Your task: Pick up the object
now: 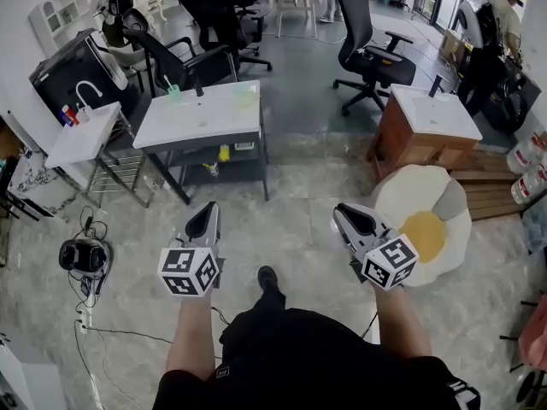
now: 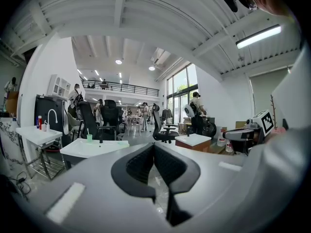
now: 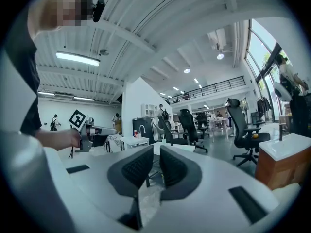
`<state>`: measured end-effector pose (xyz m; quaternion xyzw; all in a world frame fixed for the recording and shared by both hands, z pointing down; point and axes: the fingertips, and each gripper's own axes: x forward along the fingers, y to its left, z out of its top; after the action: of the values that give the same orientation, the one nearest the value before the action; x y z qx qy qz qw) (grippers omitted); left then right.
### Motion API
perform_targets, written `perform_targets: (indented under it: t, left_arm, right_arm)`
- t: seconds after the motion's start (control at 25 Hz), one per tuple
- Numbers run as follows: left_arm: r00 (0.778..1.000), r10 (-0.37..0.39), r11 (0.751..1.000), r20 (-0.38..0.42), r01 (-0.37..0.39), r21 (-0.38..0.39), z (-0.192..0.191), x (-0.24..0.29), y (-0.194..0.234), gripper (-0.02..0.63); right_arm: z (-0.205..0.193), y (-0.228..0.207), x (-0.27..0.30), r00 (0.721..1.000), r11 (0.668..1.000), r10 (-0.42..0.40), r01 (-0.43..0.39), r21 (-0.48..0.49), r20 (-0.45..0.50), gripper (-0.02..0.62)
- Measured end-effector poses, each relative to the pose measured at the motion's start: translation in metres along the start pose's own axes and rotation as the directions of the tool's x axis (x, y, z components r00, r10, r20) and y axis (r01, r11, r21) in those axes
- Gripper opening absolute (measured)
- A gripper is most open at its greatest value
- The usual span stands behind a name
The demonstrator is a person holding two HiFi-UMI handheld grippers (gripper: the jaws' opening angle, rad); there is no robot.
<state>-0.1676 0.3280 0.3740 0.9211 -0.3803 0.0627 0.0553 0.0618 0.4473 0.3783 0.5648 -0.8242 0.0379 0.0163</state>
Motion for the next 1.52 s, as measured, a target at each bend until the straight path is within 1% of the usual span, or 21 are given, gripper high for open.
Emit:
perform_targets:
  t: [0.2,0.24,0.28,0.32,0.48,0.68,0.88,1.08,1.2,1.36,1.52]
  left_arm:
    - [1.0,-0.018,1.0,-0.005,0.018,-0.026,-0.007,0.031,0.01,0.012]
    - [1.0,-0.022,0.999,-0.005,0.021,-0.032,-0.008,0.04,0.012,0.012]
    - [1.0,-0.026,0.999,-0.005,0.026,-0.038,-0.009,0.049,0.014,0.012]
    - [0.999,-0.033,0.999,-0.005,0.033,-0.042,-0.01,0.058,0.017,0.012]
    - [0.998,-0.059,0.997,-0.013,0.059,-0.053,-0.011,0.097,0.026,0.012]
    - [0.995,-0.086,0.995,-0.047,0.083,-0.058,-0.01,0.152,0.045,0.012]
    - [0.994,-0.099,0.994,-0.053,0.096,-0.06,-0.005,0.202,0.071,0.014]
    - [0.993,-0.099,0.993,-0.063,0.094,-0.074,-0.002,0.239,0.104,0.014]
    - [0.994,-0.092,0.993,-0.058,0.088,-0.079,0.002,0.258,0.125,0.014]
    - [0.995,-0.086,0.993,-0.044,0.083,-0.079,0.011,0.273,0.152,0.014]
    - [0.995,-0.096,0.992,-0.038,0.093,-0.085,0.012,0.284,0.174,0.014]
  right_arm:
    - [-0.003,-0.013,0.023,0.999,0.998,0.006,-0.008,-0.057,-0.041,0.02]
    - [-0.003,-0.019,0.029,0.999,0.998,0.004,-0.007,-0.061,-0.046,0.054]
    - [-0.003,-0.024,0.034,0.999,0.998,0.003,-0.006,-0.061,-0.049,0.105]
    - [-0.003,-0.031,0.04,0.999,0.998,0.002,-0.005,-0.062,-0.051,0.124]
    - [-0.001,-0.059,0.068,0.998,0.998,-0.012,0.009,-0.062,-0.054,0.182]
    - [-0.004,-0.094,0.108,0.998,1.0,-0.01,0.008,-0.019,-0.062,0.245]
    - [-0.005,-0.125,0.154,0.997,1.0,-0.019,0.019,0.001,-0.079,0.27]
    - [-0.005,-0.148,0.201,0.996,1.0,-0.01,0.012,0.021,-0.093,0.299]
    - [-0.005,-0.158,0.226,0.995,1.0,-0.007,0.009,0.017,-0.104,0.309]
    - [0.0,-0.164,0.26,0.994,1.0,0.005,-0.004,0.005,-0.11,0.319]
    - [0.004,-0.163,0.289,0.993,1.0,0.028,-0.029,-0.007,-0.112,0.321]
